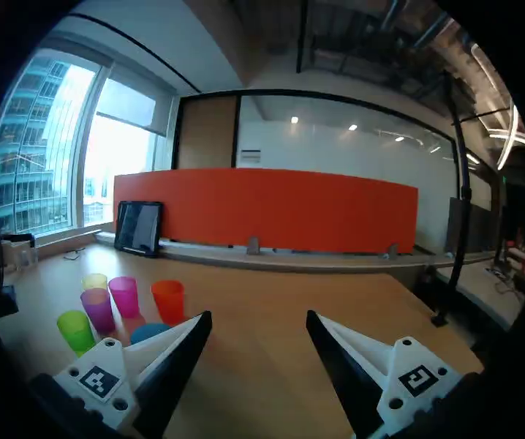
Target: Pour water
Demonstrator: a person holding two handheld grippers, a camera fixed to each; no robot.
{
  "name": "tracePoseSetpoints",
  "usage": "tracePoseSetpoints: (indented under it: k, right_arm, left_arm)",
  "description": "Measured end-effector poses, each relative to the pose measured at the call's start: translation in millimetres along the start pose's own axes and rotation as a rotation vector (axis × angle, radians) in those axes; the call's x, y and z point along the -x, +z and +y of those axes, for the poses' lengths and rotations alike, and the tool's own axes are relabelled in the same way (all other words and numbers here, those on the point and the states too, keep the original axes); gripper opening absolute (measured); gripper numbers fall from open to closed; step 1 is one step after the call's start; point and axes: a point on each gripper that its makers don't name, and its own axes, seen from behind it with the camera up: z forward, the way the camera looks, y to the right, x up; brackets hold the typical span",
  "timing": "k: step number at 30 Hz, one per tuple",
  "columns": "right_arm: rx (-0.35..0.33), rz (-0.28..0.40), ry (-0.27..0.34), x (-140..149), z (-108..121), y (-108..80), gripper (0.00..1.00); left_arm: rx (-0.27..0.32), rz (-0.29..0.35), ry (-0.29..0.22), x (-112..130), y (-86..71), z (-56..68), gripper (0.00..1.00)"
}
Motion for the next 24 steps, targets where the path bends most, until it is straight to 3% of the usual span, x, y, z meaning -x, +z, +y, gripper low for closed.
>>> tracePoseSetpoints:
  k: [11, 18, 24]
  right_arm:
    - [0.107, 0.142, 0.038, -28.8, 12.4, -5.1, 1.00]
    - [0.147, 0.165, 0.075, -31.0, 18.7, -8.0, 1.00]
    - [0.178, 0.176, 0.066, -28.2, 24.7, -10.3, 1.00]
  left_arm:
    - [-0.057, 0.043, 0.015, -10.6, 2.2, -8.1, 0.98]
    - [-0.098, 0.052, 0.019, -12.0, 3.0, -17.0, 0.98]
    - [-0.120, 0.057, 0.007, -7.7, 3.3, -21.8, 0.98]
